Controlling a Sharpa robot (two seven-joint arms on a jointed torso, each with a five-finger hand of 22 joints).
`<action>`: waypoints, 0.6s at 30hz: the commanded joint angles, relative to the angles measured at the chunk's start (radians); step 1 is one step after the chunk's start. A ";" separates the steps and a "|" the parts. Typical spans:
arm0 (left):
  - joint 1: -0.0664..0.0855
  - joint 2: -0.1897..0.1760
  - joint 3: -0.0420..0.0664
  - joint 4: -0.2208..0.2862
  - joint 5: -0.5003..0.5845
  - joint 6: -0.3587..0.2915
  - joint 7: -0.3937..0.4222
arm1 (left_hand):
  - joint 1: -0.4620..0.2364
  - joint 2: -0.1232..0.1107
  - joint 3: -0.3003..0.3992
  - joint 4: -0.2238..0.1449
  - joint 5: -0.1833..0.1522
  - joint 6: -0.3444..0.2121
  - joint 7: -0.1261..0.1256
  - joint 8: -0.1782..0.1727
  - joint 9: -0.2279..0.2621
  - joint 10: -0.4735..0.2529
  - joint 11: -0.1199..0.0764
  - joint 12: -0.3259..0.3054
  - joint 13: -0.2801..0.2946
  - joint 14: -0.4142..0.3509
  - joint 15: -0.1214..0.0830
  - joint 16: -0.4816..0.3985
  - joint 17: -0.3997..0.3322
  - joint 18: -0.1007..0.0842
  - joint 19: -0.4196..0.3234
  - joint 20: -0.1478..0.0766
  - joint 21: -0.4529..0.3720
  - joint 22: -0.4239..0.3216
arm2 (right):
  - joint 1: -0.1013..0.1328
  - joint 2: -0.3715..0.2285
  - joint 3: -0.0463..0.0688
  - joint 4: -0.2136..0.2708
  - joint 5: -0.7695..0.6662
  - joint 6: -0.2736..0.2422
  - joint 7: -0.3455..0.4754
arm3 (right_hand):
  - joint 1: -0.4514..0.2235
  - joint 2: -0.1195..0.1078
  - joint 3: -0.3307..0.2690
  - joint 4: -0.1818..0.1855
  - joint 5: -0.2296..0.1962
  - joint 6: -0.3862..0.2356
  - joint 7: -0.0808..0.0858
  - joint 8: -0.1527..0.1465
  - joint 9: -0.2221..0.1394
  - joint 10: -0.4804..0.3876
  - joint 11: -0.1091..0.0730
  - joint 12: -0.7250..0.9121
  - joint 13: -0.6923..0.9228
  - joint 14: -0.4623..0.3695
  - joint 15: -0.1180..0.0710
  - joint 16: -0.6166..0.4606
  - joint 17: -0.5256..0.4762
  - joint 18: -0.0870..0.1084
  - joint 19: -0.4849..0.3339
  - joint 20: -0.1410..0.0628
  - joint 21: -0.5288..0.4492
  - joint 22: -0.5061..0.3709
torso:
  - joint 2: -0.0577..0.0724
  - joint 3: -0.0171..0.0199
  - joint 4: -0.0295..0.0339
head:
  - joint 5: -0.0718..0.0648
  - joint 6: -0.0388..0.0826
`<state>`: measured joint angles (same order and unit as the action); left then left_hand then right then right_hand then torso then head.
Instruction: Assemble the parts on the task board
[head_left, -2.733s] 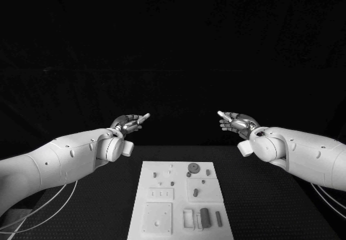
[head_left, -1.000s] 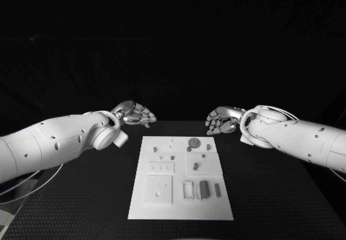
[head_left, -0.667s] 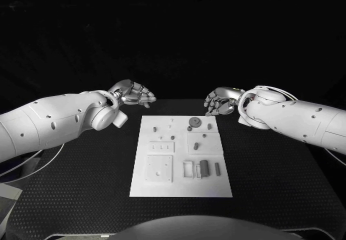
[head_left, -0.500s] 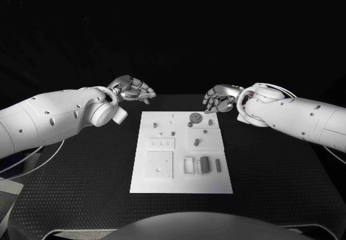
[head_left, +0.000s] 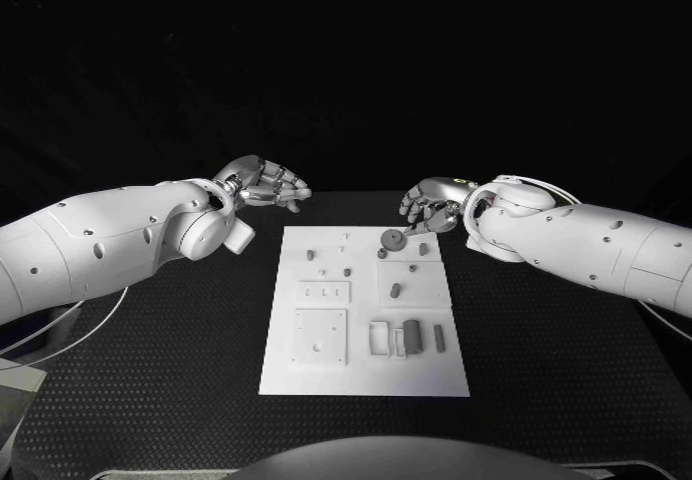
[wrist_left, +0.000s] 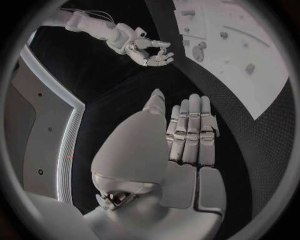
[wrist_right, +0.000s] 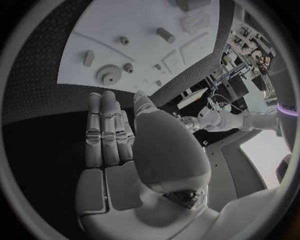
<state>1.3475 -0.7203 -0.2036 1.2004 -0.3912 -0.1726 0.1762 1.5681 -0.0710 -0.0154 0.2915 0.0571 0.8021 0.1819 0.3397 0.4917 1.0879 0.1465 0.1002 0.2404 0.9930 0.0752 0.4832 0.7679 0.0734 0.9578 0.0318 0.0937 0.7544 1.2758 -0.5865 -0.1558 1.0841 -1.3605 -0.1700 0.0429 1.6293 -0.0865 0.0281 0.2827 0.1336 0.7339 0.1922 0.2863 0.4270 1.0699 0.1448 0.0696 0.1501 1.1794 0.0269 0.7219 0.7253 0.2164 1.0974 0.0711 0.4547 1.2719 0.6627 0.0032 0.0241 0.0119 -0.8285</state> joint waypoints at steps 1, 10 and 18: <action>0.002 -0.002 0.005 0.011 0.010 -0.012 0.016 | -0.005 -0.005 -0.004 0.001 -0.006 -0.008 0.001 -0.004 0.000 -0.006 0.003 -0.004 0.002 -0.003 0.000 -0.007 0.002 -0.015 0.002 -0.008 -0.006 -0.001 | -0.005 0.013 0.000 -0.006 -0.049 -0.023 -0.035 | 0.007 0.000 0.003 0.002 0.003 0.005 0.030 -0.005 0.000 0.011 -0.007 0.003 0.001 0.006 -0.002 0.007 0.006 0.045 0.007 -0.001 0.005 0.007 | 0.011 -0.0007 0.0012 | -0.008 0.022; 0.004 0.000 0.010 0.015 0.017 -0.018 0.018 | -0.005 -0.006 -0.003 0.001 -0.006 -0.006 0.003 -0.005 0.001 0.001 0.001 -0.004 0.005 -0.002 -0.001 -0.007 0.004 -0.019 0.004 -0.011 -0.007 -0.001 | -0.022 0.056 0.000 -0.019 -0.112 -0.040 -0.071 | 0.003 -0.001 0.000 0.004 0.000 0.021 0.025 0.000 0.003 0.063 -0.024 0.021 0.027 0.008 -0.018 0.039 0.029 0.045 0.015 -0.007 0.022 0.035 | 0.025 -0.0030 0.0054 | -0.003 0.034; 0.005 0.005 0.011 0.013 0.018 -0.017 0.019 | -0.007 -0.005 -0.003 0.001 -0.006 -0.005 0.004 -0.005 0.002 0.003 0.000 -0.005 0.006 -0.002 -0.001 -0.008 0.004 -0.020 0.005 -0.012 -0.008 -0.001 | -0.039 0.095 0.000 -0.028 -0.189 -0.033 -0.098 | -0.019 -0.004 0.000 0.006 -0.007 0.059 0.009 0.019 0.014 0.078 -0.029 0.020 0.047 0.008 -0.023 0.064 0.044 0.045 0.021 -0.011 0.033 0.055 | 0.032 -0.0072 0.0119 | -0.003 0.041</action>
<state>1.3505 -0.7177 -0.1942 1.2119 -0.3826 -0.1837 0.1800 1.5682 -0.0710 -0.0154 0.2915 0.0571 0.8021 0.1819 0.3397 0.4926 1.0879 0.1465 0.1002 0.2450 0.9931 0.0752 0.4794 0.7711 0.0692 0.9614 0.0283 0.0898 0.7545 1.2385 -0.4942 -0.1559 1.0569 -1.4754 -0.2002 -0.0265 1.6204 -0.0920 0.0281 0.2827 0.1305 0.7826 0.1986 0.2997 0.4407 1.1444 0.1151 0.0885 0.1964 1.1883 0.0099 0.7845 0.7683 0.2161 1.1158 0.0627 0.4860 1.3107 0.6913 -0.0021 0.0333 0.0100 -0.7895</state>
